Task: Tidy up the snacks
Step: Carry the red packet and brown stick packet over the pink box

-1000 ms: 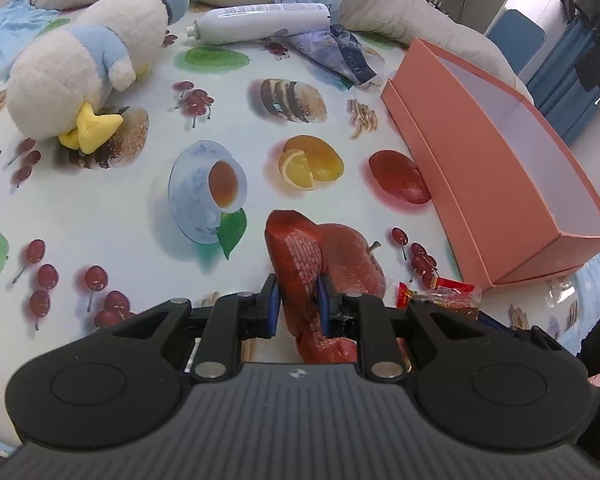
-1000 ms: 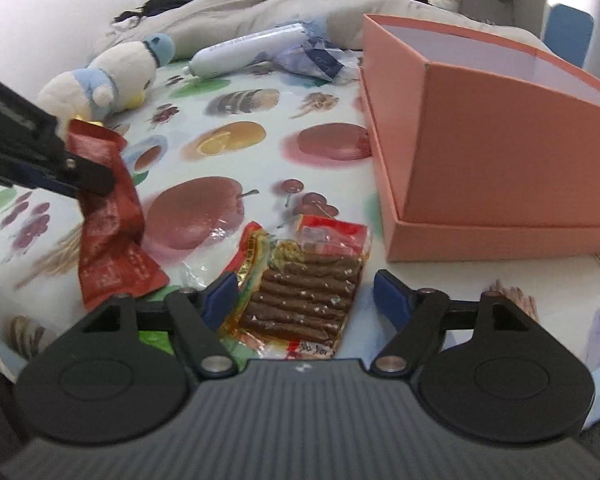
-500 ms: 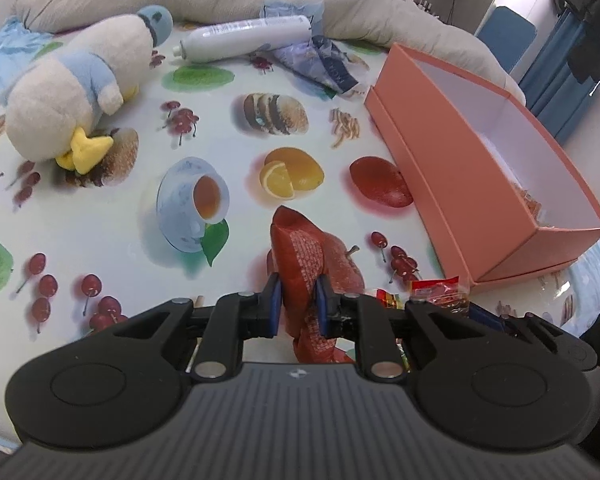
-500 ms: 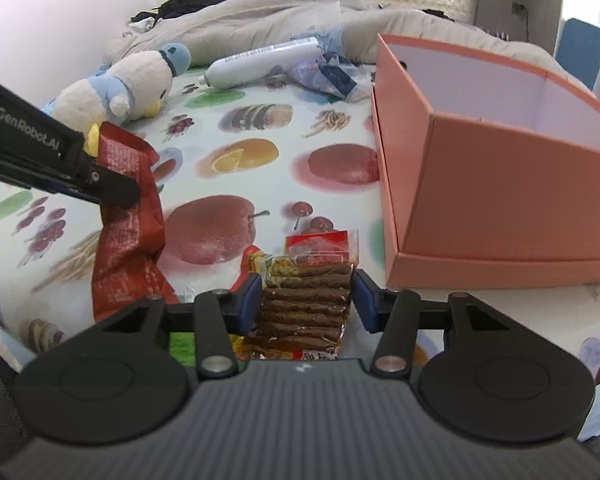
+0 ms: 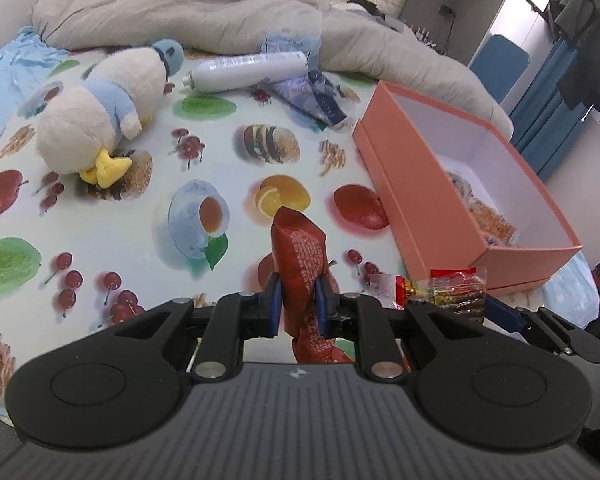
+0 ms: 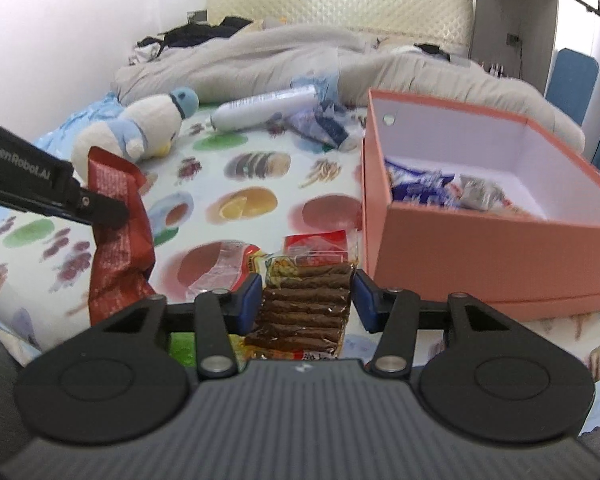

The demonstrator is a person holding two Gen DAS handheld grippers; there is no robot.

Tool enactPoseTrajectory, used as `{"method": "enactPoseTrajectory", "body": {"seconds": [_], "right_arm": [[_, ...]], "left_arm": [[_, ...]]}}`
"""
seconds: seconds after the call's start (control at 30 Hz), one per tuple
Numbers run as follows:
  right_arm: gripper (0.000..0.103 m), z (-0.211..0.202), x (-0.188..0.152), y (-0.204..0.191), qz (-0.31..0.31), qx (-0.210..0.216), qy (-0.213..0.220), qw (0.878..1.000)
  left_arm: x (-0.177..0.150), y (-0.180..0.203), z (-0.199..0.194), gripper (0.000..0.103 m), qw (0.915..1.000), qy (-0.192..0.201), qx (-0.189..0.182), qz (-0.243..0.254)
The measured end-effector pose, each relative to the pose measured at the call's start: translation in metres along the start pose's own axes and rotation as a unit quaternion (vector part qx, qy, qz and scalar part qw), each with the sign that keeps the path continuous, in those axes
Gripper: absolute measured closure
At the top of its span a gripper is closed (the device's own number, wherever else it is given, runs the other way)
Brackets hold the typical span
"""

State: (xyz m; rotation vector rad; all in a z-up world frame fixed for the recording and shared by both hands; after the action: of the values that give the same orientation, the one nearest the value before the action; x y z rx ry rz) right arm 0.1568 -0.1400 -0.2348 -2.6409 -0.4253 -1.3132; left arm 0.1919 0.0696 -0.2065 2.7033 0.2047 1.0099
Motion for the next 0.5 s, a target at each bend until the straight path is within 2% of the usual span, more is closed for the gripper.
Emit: {"method": "enactPoseTrajectory", "body": {"seconds": [0.5], "right_arm": [[0.052, -0.056, 0.058, 0.035, 0.025, -0.010, 0.073, 0.997]], "left_arm": [[0.050, 0.057, -0.047, 0.083, 0.9979, 0.052, -0.028, 0.026]]}}
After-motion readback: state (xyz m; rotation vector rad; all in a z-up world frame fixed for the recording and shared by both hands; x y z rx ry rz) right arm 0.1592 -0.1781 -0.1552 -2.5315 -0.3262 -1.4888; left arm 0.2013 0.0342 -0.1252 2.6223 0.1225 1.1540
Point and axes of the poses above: each gripper's, at about its wrist camera, not at the fingertips, and z roughly the way its jaws point, y to its right, x to its top, the point moved 2 cm from there along z, roughly the way its jaws point
